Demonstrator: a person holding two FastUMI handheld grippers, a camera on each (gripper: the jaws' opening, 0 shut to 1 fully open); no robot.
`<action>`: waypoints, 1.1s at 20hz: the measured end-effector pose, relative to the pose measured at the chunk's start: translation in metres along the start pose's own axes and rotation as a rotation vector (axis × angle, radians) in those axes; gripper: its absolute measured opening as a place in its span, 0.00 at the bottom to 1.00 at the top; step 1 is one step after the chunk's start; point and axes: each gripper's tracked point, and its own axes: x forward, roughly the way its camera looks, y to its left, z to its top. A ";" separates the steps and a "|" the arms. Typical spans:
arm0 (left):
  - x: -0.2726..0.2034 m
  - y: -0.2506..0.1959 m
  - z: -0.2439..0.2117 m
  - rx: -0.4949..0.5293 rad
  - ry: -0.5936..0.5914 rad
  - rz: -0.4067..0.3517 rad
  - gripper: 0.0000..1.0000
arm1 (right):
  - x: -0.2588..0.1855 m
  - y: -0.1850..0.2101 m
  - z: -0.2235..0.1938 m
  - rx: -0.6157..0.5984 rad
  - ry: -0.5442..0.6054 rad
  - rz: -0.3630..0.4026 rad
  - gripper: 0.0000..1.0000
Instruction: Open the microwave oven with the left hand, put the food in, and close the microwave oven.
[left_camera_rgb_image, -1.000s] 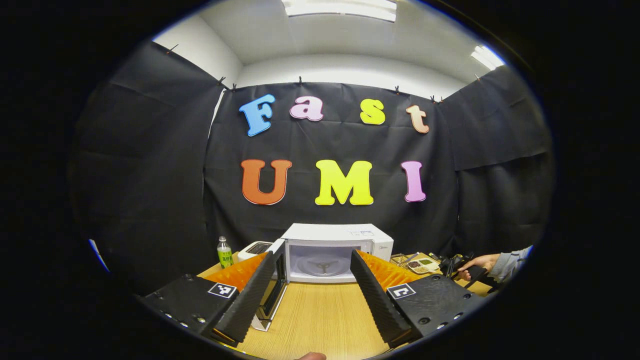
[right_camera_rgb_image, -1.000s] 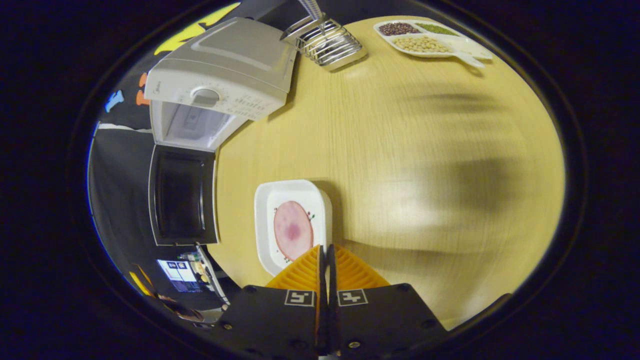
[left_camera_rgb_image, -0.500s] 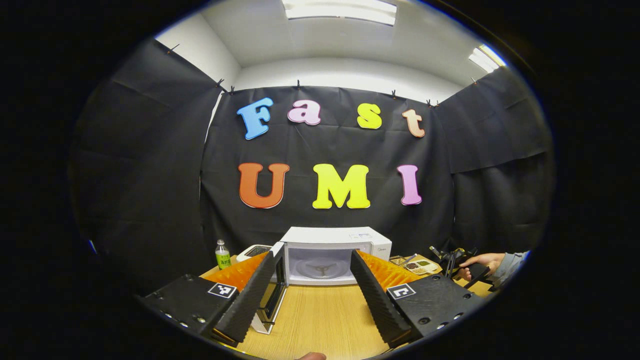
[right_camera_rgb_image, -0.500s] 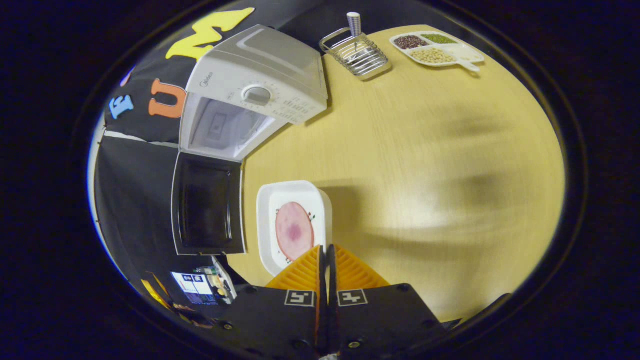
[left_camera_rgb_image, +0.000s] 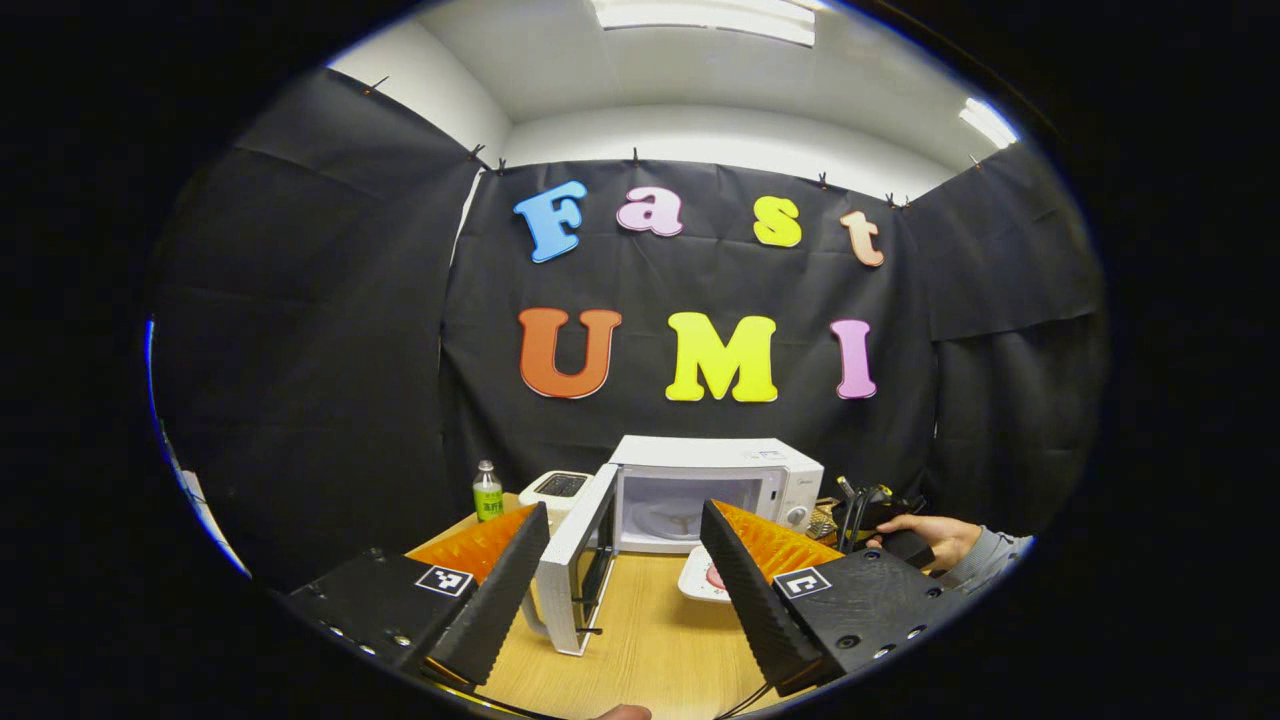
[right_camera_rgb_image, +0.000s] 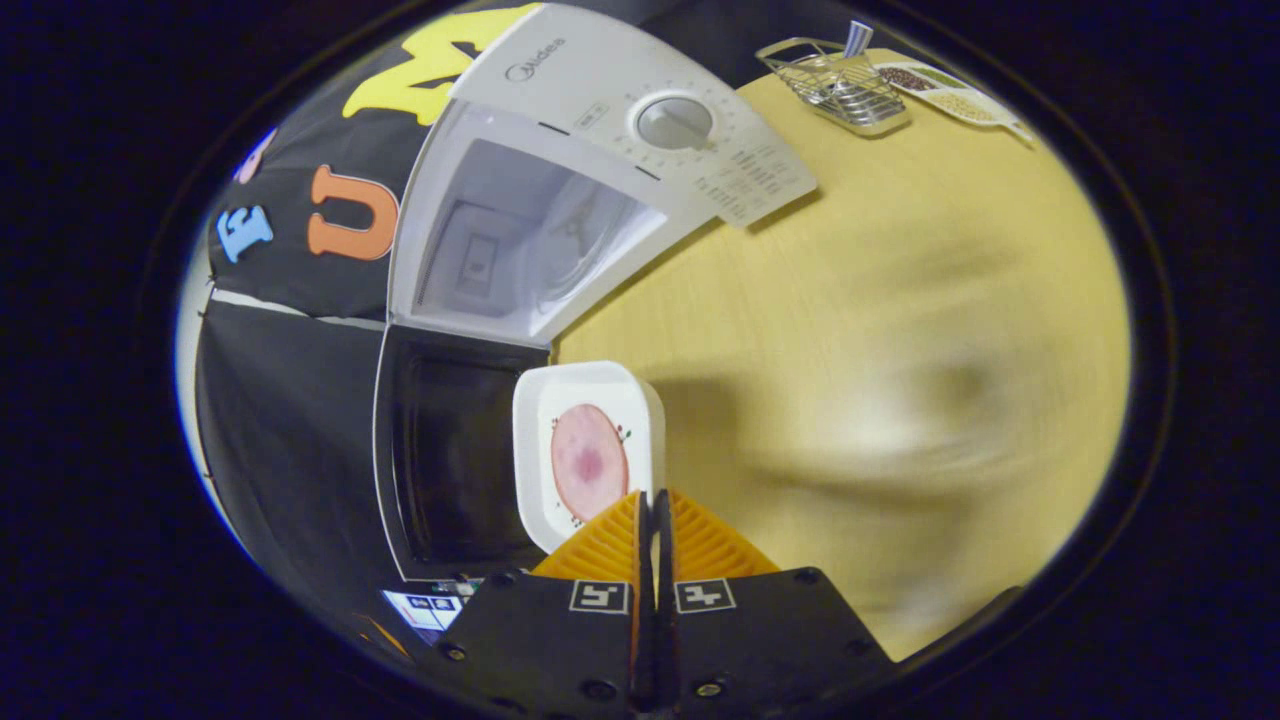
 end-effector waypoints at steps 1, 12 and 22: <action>-0.002 0.009 -0.001 0.005 0.007 0.017 0.93 | 0.010 0.012 0.004 0.029 -0.013 0.020 0.04; -0.006 0.045 -0.011 0.009 0.026 0.058 0.93 | 0.075 0.065 0.097 0.315 -0.455 0.036 0.04; 0.004 0.062 -0.026 -0.005 0.054 0.081 0.93 | 0.123 0.095 0.179 0.362 -0.752 0.172 0.07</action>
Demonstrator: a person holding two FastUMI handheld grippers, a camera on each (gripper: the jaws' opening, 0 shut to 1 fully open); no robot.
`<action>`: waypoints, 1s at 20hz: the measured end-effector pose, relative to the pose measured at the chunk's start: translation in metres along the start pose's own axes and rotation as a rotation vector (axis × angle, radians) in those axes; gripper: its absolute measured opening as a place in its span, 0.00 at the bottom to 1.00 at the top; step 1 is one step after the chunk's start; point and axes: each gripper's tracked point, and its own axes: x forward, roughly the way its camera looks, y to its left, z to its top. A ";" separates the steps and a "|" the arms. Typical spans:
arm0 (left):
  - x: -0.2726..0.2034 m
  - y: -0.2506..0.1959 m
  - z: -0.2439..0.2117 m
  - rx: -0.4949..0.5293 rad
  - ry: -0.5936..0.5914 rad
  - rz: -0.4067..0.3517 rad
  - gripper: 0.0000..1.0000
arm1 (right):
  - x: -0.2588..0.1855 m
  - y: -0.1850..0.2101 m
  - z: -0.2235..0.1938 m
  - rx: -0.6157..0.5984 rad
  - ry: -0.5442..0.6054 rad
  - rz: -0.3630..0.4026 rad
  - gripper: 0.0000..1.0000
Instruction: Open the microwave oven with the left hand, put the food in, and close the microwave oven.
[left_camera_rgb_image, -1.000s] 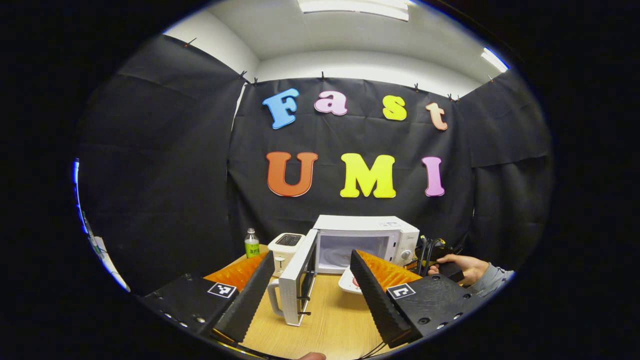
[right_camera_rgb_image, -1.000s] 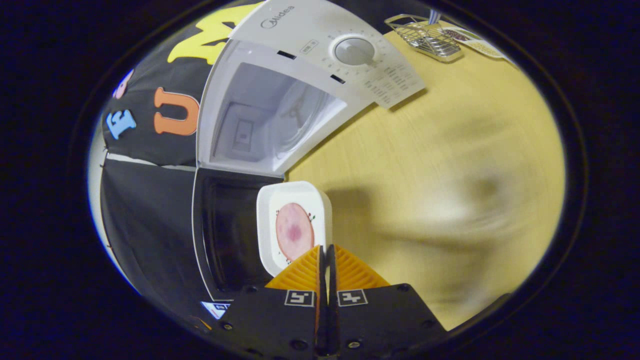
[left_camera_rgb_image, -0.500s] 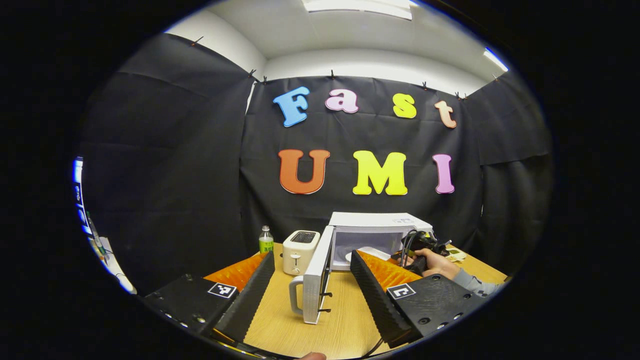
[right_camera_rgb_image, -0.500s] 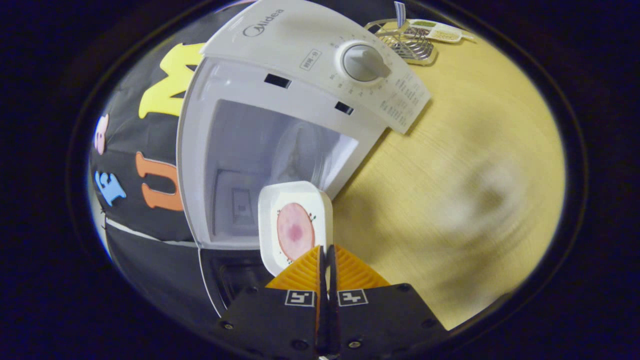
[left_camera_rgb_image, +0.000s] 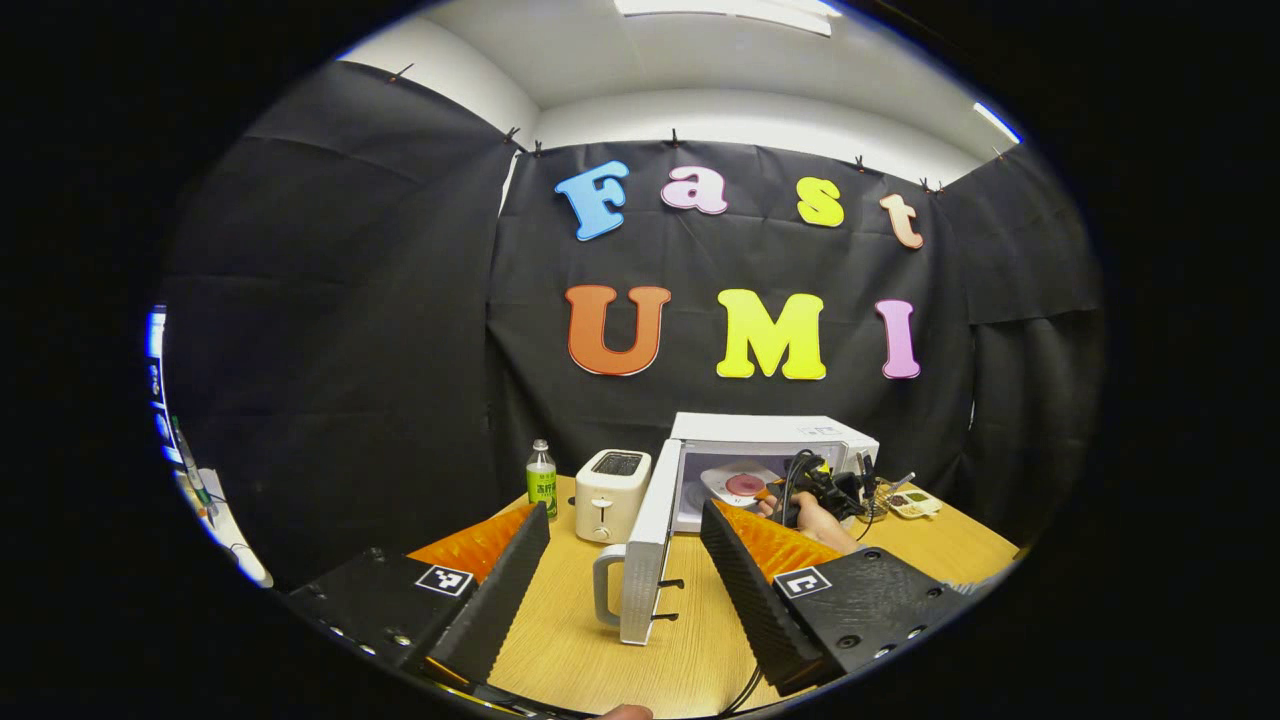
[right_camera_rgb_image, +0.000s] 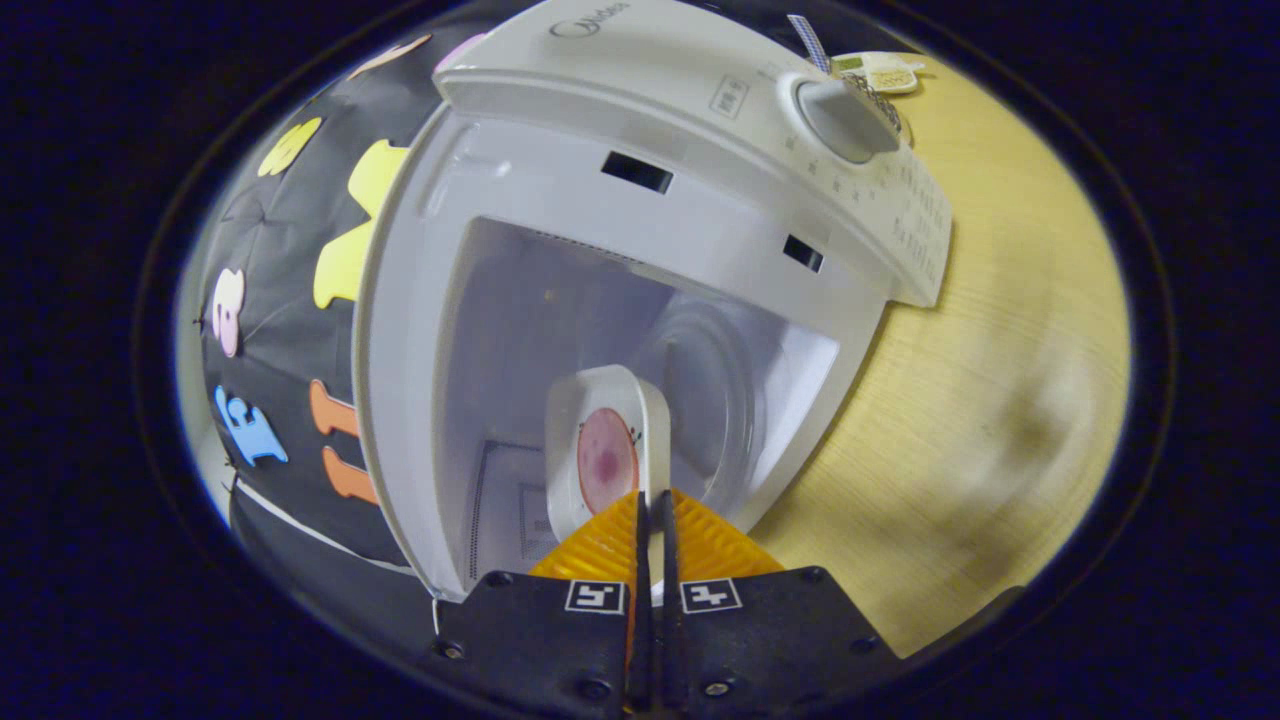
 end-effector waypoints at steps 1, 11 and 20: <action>0.001 0.003 -0.002 -0.002 0.006 0.003 0.93 | 0.008 -0.003 0.002 -0.001 -0.013 -0.007 0.07; 0.016 0.001 -0.025 -0.012 0.060 0.002 0.93 | 0.038 -0.022 0.017 -0.112 -0.119 -0.028 0.09; 0.010 -0.007 -0.029 -0.037 0.070 -0.024 0.93 | 0.025 -0.017 0.019 -0.447 -0.203 0.031 0.55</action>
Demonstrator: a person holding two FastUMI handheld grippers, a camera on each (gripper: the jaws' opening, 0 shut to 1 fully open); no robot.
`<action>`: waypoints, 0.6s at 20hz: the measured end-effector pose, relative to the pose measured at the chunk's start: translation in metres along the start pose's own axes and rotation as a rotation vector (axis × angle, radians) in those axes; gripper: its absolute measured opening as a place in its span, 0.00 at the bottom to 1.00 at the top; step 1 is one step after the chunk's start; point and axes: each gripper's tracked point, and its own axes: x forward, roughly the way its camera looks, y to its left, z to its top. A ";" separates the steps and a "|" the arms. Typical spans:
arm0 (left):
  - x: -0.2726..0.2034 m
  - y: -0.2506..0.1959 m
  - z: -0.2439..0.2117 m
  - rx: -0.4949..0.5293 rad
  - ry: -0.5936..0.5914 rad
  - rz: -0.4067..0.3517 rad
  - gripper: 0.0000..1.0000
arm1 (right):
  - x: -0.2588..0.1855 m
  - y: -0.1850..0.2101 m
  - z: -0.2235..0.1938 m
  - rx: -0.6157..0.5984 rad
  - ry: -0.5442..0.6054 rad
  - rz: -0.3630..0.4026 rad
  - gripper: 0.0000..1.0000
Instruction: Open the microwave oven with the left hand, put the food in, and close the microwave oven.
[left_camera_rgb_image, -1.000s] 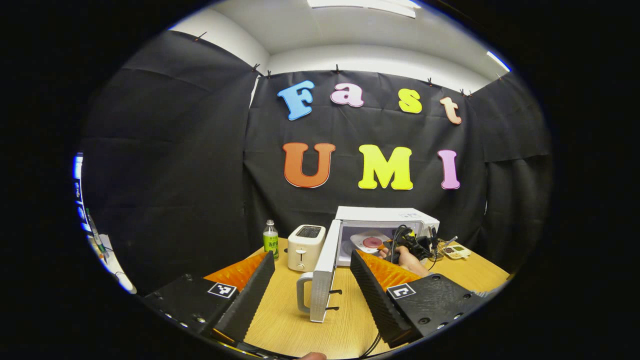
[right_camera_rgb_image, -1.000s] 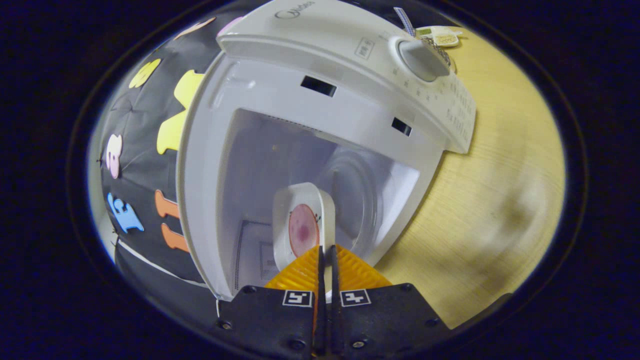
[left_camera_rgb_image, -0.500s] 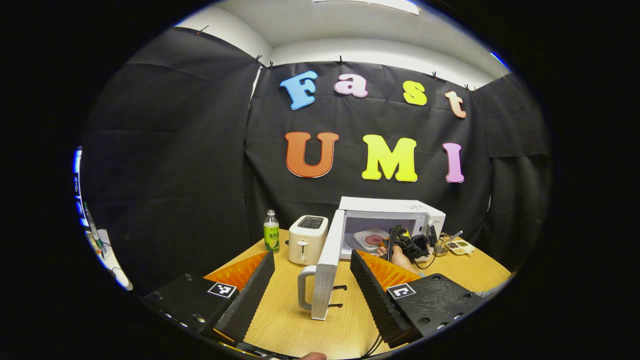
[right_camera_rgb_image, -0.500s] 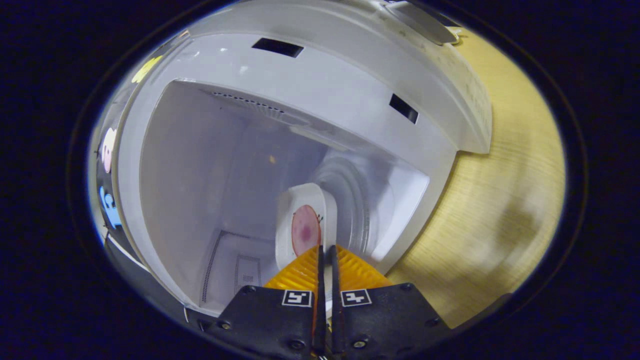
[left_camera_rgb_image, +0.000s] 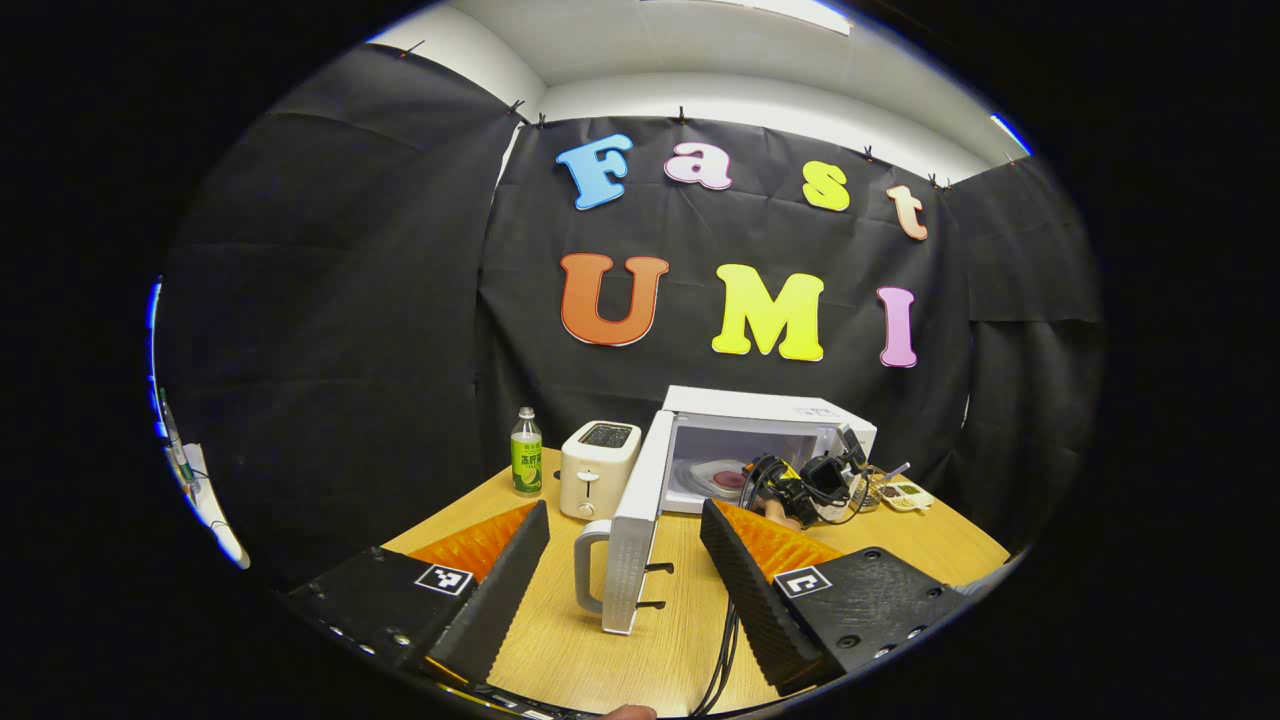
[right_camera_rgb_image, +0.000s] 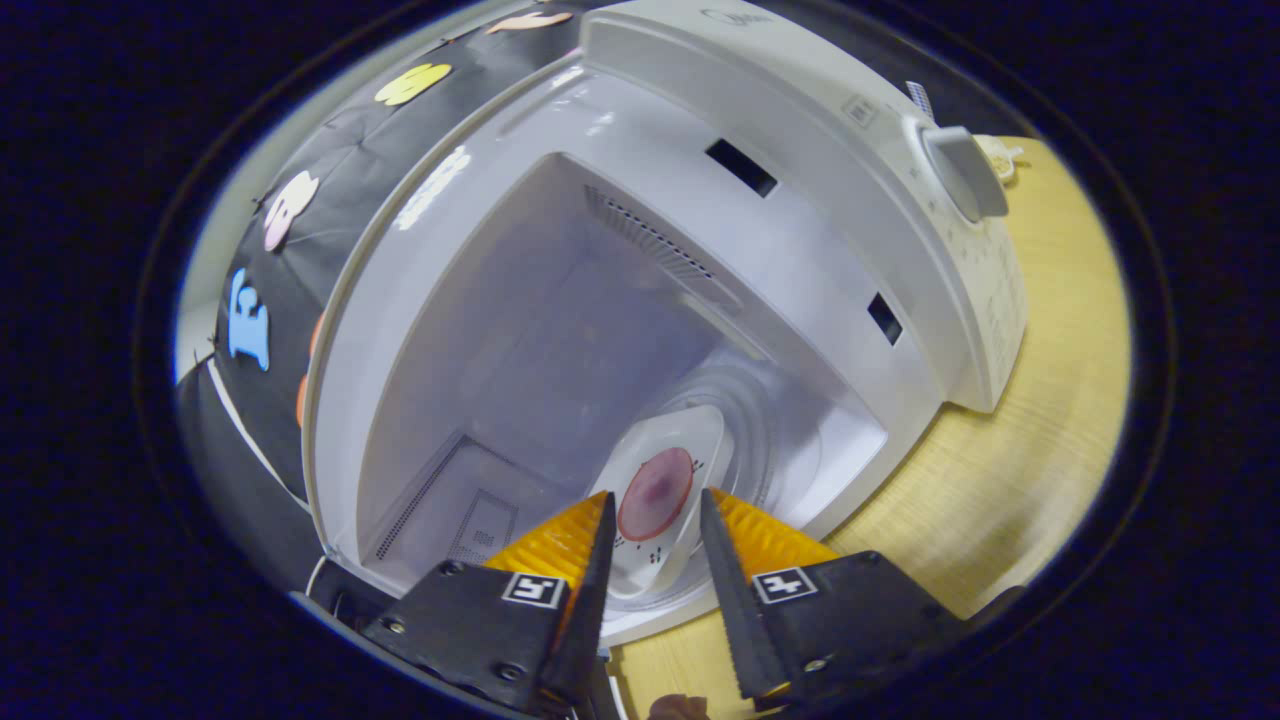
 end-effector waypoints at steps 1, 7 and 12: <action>-0.001 0.001 0.000 0.000 -0.002 0.004 0.93 | -0.003 -0.001 -0.001 -0.047 0.002 0.007 0.64; -0.010 0.018 -0.004 -0.025 -0.014 0.030 0.93 | -0.056 -0.001 0.002 -0.230 0.037 0.051 1.00; -0.012 0.032 -0.006 -0.032 -0.032 0.040 0.93 | -0.125 0.007 0.031 -0.449 0.012 0.110 1.00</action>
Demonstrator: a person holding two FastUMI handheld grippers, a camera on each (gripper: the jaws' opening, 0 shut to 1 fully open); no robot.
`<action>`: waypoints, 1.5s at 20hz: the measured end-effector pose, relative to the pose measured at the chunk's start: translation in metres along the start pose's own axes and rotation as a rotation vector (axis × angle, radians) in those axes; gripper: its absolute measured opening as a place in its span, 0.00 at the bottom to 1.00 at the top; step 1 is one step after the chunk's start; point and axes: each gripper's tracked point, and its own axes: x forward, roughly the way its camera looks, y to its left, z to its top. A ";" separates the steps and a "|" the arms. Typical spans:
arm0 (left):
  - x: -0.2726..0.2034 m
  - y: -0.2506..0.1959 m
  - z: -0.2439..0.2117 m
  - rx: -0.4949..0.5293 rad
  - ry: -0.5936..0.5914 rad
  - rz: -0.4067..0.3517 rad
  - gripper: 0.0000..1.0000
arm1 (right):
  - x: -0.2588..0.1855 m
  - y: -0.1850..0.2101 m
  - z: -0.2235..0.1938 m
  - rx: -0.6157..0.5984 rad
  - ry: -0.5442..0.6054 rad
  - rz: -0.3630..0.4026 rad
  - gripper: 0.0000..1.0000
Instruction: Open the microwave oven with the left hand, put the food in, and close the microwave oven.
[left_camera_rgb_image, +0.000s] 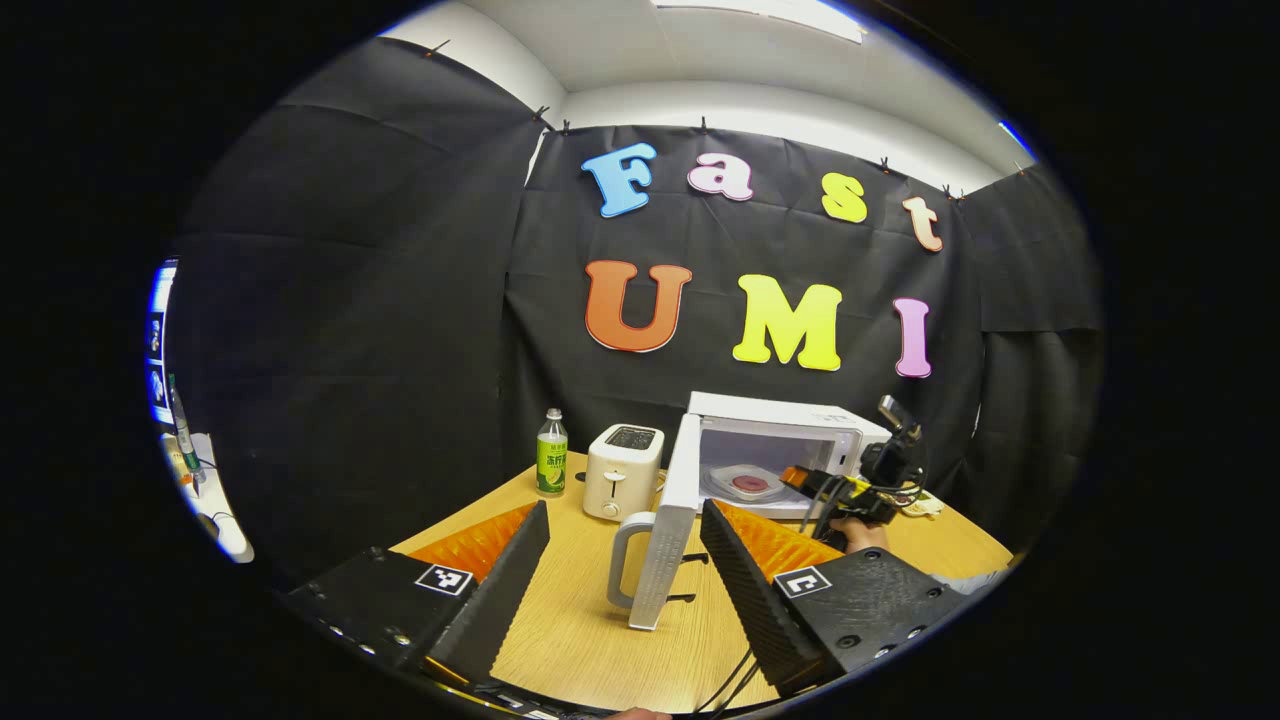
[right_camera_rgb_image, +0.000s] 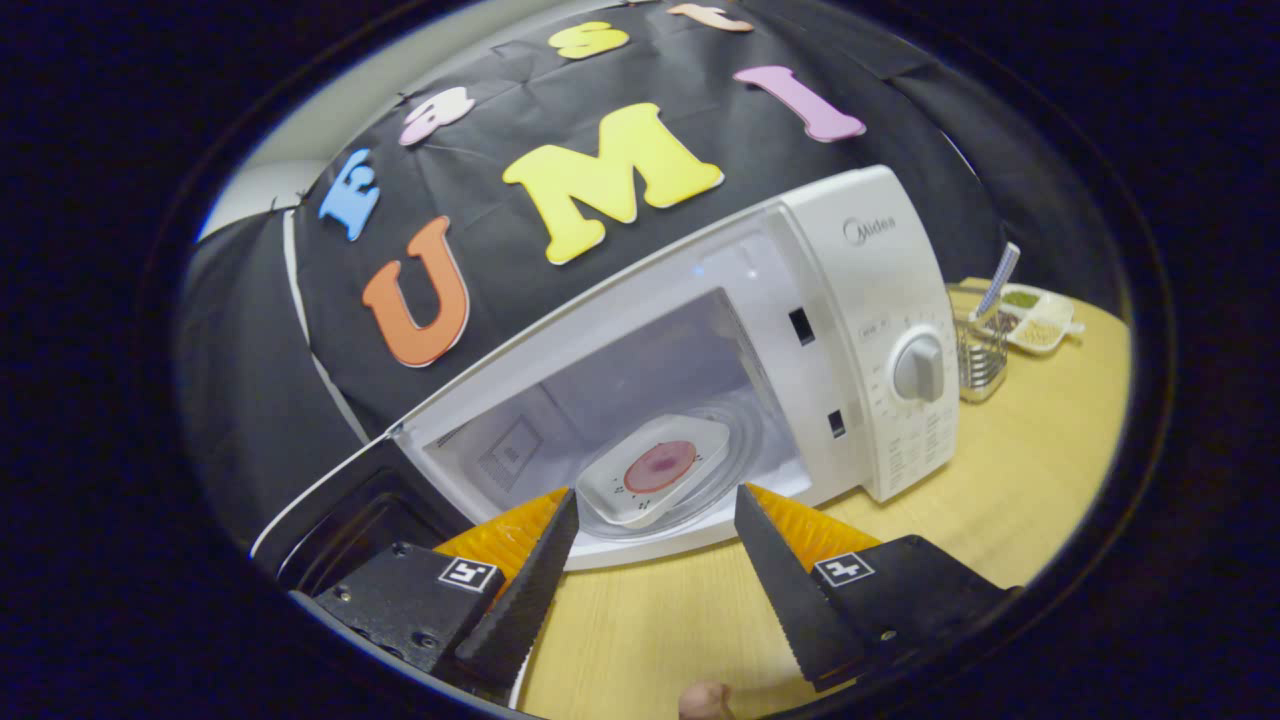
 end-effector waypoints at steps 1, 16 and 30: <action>0.000 0.005 0.000 -0.007 -0.005 0.003 0.93 | -0.016 0.002 0.008 -0.036 -0.012 0.013 0.89; 0.058 0.053 -0.054 0.096 0.003 0.077 0.19 | -0.252 -0.045 0.159 -0.304 -0.289 0.081 1.00; 0.117 0.011 -0.117 0.023 0.030 -0.079 0.00 | -0.379 -0.066 0.208 -0.494 -0.378 0.028 0.99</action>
